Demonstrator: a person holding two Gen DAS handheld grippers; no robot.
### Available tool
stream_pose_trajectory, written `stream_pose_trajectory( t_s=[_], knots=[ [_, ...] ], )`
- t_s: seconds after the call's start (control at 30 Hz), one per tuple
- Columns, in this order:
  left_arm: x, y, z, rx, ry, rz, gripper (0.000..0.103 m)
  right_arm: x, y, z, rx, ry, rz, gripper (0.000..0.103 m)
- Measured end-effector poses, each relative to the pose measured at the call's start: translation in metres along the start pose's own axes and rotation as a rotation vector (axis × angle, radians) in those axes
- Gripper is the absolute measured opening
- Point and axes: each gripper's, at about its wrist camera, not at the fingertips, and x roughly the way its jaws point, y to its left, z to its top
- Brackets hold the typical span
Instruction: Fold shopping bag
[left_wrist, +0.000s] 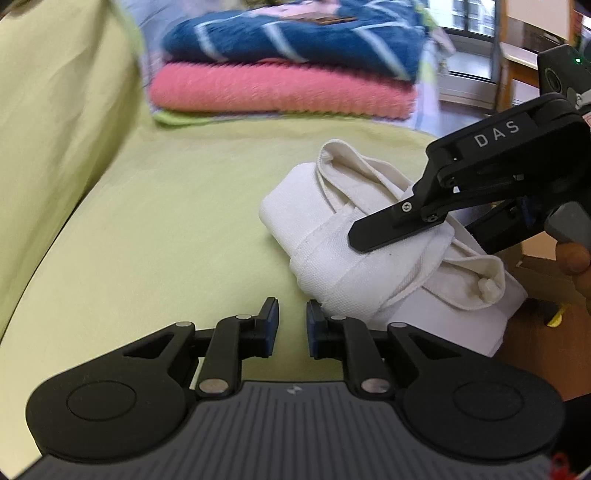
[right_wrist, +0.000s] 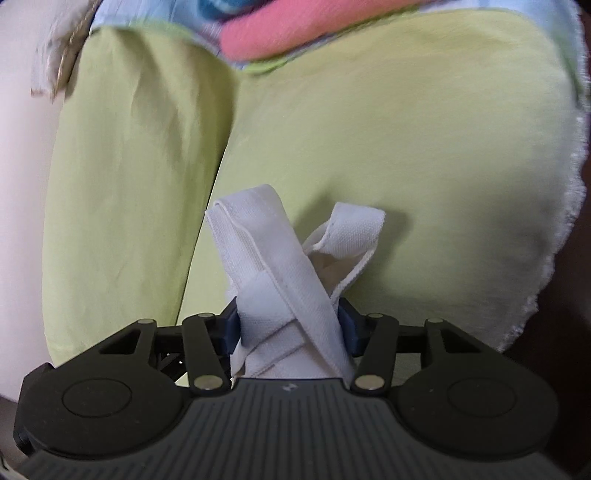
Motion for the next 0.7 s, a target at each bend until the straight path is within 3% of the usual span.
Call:
stream_pose_trajectory(
  t_s=[0.37,0.7],
  knots=[
    [0.021,-0.114,0.065,0.249,-0.055,-0.170,0.016,-0.125,-0.072,-0.005,0.158,-0.257,-0.043,0.049],
    [0.082,-0.252,0.122,0.504,-0.053,-0.365,0.016,-0.230,-0.176,-0.010,0.408,-0.514,-0.129,0.048]
  ],
)
